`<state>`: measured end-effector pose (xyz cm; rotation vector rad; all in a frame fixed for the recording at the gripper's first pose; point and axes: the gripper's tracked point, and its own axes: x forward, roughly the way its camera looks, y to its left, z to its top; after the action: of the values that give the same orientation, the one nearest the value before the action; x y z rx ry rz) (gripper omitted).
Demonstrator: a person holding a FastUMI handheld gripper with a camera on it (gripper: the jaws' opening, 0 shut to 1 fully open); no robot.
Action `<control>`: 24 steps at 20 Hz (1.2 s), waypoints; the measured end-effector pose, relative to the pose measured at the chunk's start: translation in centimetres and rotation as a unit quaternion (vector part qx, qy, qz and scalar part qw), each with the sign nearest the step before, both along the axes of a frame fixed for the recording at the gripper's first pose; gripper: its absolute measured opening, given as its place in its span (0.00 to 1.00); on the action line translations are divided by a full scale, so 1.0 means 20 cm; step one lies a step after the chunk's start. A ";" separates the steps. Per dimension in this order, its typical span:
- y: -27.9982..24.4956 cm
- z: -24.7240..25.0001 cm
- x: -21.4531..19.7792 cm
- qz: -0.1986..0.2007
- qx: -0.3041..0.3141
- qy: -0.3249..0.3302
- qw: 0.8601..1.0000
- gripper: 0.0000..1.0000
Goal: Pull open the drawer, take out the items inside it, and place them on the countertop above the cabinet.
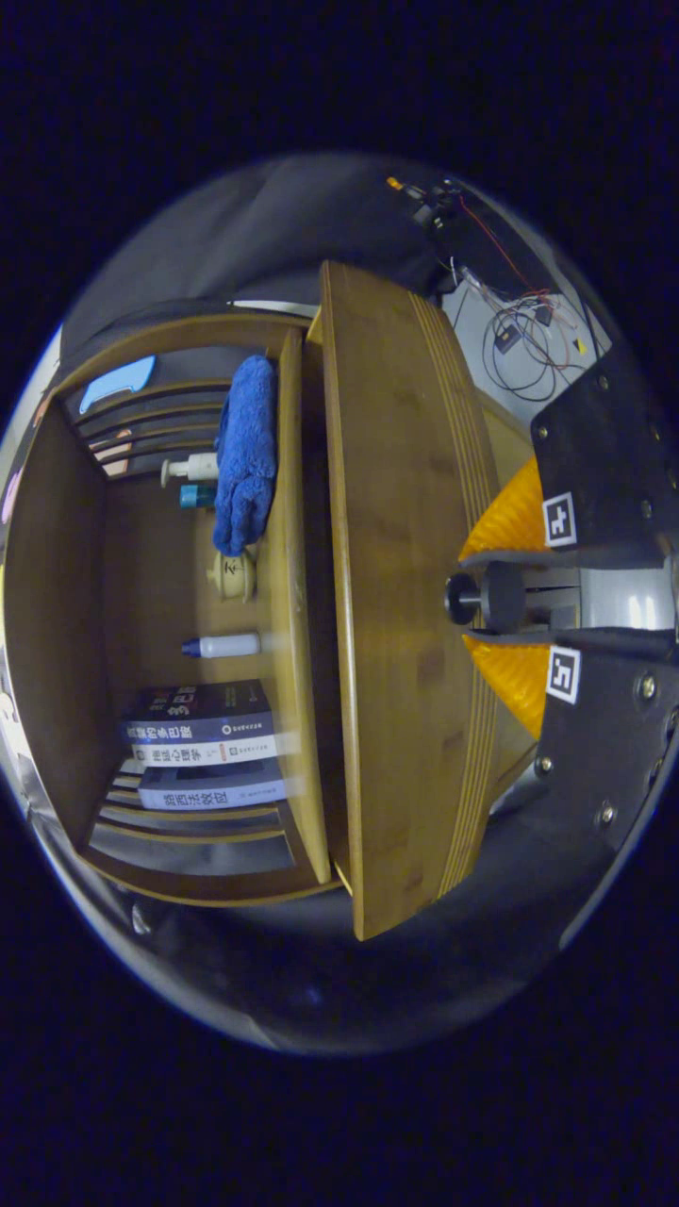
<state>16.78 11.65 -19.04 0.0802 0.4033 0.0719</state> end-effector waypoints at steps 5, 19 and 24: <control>-0.03 0.00 -0.22 -0.013 0.003 0.002 1.000 0.24; -0.05 -0.05 -0.43 -0.001 -0.007 0.020 1.000 0.28; 0.01 0.16 -0.46 0.023 -0.012 -0.023 0.999 0.53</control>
<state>7.60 11.94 -15.89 0.0462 0.3596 0.1147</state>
